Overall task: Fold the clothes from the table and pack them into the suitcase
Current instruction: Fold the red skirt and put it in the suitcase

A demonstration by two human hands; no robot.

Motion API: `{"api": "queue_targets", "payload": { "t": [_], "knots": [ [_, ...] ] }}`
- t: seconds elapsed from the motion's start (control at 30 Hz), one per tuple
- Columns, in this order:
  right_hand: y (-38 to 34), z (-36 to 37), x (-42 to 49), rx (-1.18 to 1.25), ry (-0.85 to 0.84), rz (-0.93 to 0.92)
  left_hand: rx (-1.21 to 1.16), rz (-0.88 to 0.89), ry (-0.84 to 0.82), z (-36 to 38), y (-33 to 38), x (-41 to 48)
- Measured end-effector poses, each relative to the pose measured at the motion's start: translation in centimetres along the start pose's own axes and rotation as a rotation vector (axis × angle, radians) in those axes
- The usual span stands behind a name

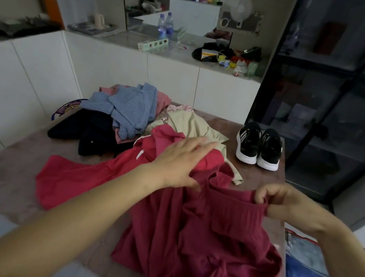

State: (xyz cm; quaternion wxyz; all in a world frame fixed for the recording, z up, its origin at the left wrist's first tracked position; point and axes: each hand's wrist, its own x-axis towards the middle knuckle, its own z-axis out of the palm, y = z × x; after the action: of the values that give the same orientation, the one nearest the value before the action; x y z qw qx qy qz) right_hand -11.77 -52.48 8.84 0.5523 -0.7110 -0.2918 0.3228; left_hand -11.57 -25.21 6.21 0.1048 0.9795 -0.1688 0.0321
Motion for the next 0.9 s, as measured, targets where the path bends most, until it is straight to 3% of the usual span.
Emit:
{"api": "queue_targets", "payload": {
  "t": [0.1, 0.17, 0.37, 0.5, 0.57, 0.67, 0.77, 0.9],
  "knots": [
    [-0.8, -0.9, -2.6, 0.066, 0.069, -0.039, 0.136, 0.040, -0.256, 1.7, 0.3, 1.3],
    [-0.4, -1.8, -3.7, 0.032, 0.172, -0.030, 0.122, 0.046, -0.327, 3.0, 0.2, 1.2],
    [-1.1, -0.9, -3.7, -0.078, 0.151, 0.025, -0.713, 0.185, -0.254, 0.7, 6.0, -0.4],
    [-4.7, -0.1, -3.0, -0.159, 0.199, -0.043, -0.959, 0.215, -0.227, -1.7, 9.1, 0.2],
    [-6.5, -0.5, -2.9, -0.392, 0.262, -0.028, -0.833, 0.194, -0.189, -2.7, 8.0, 0.8],
    [-8.3, -0.8, -2.6, -0.803, 0.358, 0.029, -0.428, 0.210, -0.181, -3.0, 5.2, 1.4],
    [-9.1, -0.9, -1.9, -0.915, 0.473, 0.028, -0.192, 0.123, -0.217, -3.4, 2.0, 1.7],
    [-9.3, -2.1, -1.0, -0.914, 0.565, 0.041, -0.102, 0.023, -0.205, -6.4, -1.9, 2.5]
  ]
}}
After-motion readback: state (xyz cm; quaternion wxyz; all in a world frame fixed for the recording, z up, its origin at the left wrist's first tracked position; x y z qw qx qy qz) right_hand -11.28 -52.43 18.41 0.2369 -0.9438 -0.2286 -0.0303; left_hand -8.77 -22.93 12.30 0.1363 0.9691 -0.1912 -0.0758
